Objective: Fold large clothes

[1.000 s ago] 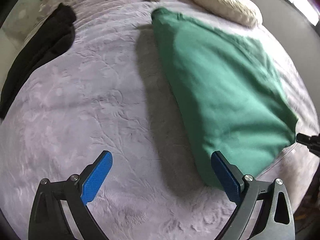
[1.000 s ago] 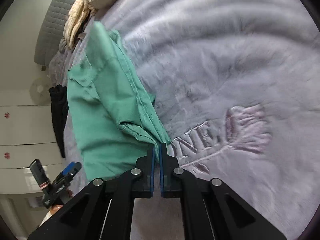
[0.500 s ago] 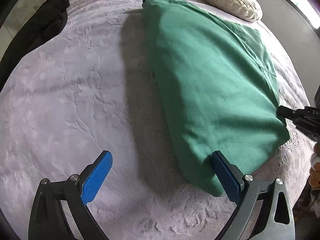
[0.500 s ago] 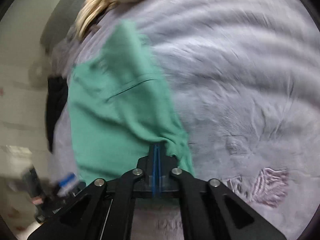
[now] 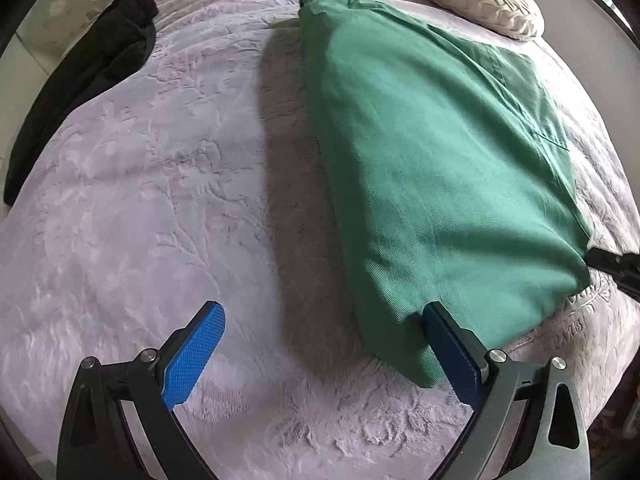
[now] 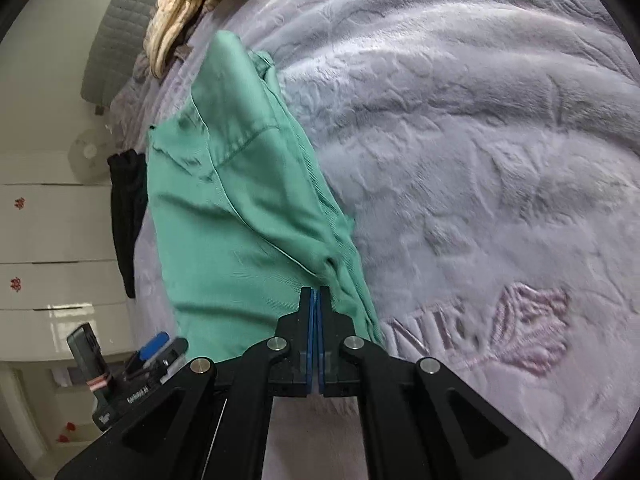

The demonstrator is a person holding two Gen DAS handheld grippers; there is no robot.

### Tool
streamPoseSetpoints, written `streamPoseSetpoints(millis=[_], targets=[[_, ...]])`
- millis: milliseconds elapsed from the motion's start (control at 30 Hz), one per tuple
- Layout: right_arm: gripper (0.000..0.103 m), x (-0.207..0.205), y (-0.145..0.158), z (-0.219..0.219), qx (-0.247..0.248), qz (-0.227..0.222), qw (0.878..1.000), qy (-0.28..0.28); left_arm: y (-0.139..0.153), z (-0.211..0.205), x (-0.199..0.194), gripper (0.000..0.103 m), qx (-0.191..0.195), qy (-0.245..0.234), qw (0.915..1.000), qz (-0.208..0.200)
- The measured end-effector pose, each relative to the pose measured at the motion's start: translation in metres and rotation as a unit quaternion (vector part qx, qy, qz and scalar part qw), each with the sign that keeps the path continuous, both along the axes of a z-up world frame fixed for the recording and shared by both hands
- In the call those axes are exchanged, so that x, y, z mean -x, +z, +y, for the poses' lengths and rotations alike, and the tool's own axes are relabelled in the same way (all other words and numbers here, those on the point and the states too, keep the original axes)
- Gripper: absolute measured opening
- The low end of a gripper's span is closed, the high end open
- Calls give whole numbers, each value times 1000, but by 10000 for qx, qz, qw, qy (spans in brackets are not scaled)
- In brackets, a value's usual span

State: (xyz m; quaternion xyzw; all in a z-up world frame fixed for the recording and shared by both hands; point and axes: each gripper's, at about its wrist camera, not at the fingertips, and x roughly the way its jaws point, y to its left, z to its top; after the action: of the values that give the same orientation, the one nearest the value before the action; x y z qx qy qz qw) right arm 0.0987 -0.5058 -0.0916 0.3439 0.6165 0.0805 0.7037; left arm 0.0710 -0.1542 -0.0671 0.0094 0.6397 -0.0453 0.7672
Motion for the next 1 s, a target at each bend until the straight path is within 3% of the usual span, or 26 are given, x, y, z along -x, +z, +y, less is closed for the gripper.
streamPoseSetpoints(millis=[233, 600, 633, 667, 733, 833, 1000], targets=[[3, 1, 10, -20, -109, 114, 9998, 107, 11, -4, 8, 100, -77, 335, 9994, 29], [4, -30, 26, -21, -82, -37, 9992, 400, 26, -2, -15, 100, 336, 629, 9975, -10], [13, -34, 27, -19, -8, -33, 9991, 422, 24, -4, -20, 100, 381, 607, 9974, 8], [41, -37, 27, -19, 92, -24, 9991, 422, 20, -4, -25, 100, 408, 603, 9973, 49], [76, -45, 28, -18, 209, -156, 9988, 404, 14, -5, -31, 100, 420, 643, 9970, 117], [76, -61, 28, -16, 122, -255, 9983, 501, 17, -3, -36, 101, 336, 703, 9969, -146], [76, -96, 25, -10, 26, -453, 9961, 753, 16, 4, -54, 102, 630, 735, 9951, -200]])
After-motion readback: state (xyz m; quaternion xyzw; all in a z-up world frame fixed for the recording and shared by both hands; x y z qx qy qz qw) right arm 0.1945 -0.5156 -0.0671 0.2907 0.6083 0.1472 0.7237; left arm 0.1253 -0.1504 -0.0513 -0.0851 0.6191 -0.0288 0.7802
